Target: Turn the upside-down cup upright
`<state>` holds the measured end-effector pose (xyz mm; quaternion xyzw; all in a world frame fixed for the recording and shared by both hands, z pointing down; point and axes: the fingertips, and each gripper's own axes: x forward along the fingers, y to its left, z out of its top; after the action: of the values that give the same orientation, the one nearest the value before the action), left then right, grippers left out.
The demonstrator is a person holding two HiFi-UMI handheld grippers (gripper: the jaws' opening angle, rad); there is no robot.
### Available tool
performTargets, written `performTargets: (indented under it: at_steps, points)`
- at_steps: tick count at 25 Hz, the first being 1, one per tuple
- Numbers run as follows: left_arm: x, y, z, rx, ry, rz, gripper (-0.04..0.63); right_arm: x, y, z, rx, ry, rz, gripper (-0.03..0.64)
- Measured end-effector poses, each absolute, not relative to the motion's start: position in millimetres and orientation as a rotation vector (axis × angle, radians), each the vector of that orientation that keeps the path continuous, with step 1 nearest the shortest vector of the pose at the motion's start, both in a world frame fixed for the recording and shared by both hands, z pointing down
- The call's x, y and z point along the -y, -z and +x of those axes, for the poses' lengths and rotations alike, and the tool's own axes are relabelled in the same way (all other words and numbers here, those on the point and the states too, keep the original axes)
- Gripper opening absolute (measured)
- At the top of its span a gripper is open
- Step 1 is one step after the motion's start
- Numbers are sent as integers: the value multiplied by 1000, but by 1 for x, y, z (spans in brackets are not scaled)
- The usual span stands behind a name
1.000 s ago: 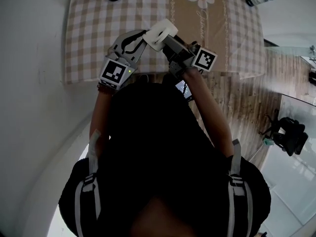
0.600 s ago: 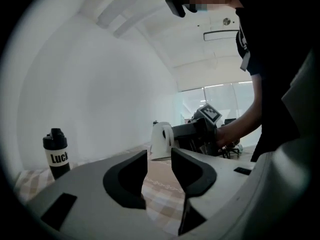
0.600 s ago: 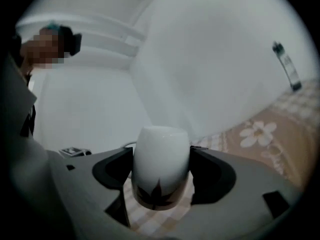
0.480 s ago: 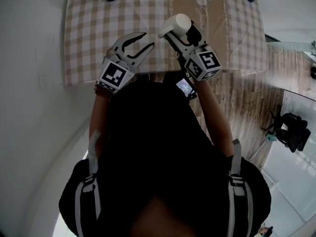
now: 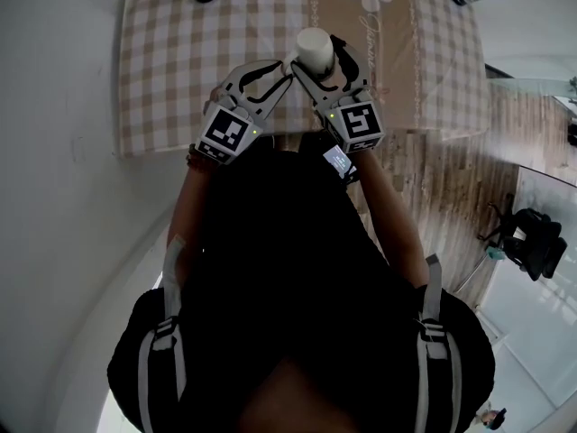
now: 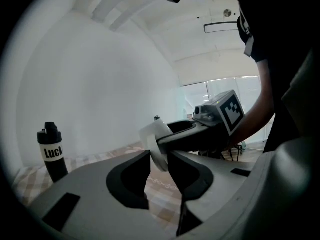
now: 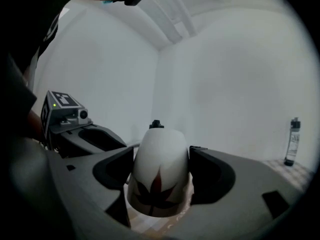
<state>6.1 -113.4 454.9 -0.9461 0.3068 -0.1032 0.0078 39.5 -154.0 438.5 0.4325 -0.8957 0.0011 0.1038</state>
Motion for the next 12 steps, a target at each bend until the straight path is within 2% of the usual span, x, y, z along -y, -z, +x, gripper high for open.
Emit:
performTargets:
  at_steps: [4,12]
  points:
    - [117,-464,7,-985,328,-2984,118,156,-452,39,2665,-41,1268,353]
    - [119,-473,3,-1000,246,-3101,117,156,-453,36,2697,108,1282,353]
